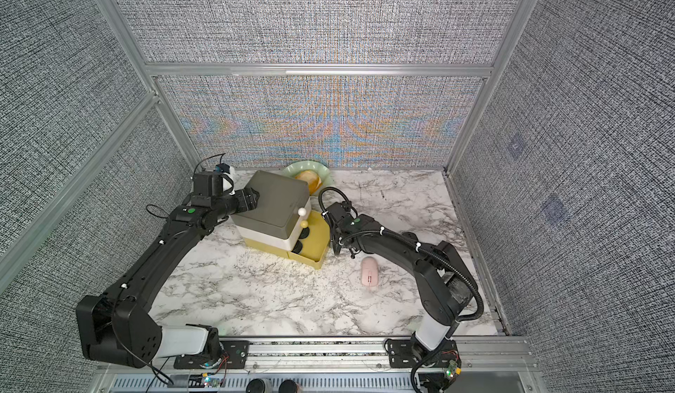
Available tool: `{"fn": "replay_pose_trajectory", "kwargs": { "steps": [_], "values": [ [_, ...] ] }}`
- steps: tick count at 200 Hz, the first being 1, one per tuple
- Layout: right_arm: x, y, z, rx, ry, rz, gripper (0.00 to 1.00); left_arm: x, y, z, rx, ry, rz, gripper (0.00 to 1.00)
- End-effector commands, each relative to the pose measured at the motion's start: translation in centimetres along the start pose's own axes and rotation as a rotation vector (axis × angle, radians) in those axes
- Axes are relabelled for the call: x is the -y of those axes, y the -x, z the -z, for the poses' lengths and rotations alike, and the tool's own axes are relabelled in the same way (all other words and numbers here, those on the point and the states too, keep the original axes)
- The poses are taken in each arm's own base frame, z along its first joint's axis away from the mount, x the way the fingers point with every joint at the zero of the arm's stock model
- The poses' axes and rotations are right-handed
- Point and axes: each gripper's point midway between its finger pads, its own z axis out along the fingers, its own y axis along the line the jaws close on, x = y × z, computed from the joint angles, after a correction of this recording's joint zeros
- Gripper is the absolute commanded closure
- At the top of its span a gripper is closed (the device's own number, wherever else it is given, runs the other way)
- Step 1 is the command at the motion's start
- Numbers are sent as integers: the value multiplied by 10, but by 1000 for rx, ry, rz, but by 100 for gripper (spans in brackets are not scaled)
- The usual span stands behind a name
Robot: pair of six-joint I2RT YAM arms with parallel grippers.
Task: Take the mice out of the drawer
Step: Open the drawer in the storage box.
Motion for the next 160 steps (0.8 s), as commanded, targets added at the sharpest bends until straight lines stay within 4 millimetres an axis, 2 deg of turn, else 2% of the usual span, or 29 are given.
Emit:
{"fn": "replay_pose_trajectory", "kwargs": {
  "steps": [1,21,55,77,160],
  "values": [
    [-31,10,-4,-5,89,3,24,-11,-34,-1,-134,40,46,22],
    [-45,12,-15,-19,76,38,23,-12,-36,-3,-138,41,47,22],
    [-39,1,-34,-47,14,62,22,-14,-37,-4,-139,53,49,22],
    [-27,-7,-37,-53,-27,75,22,-17,-39,-6,-143,64,54,22],
    [27,-30,-24,-66,-145,84,22,-25,-39,-4,-140,110,69,22]
  ]
}}
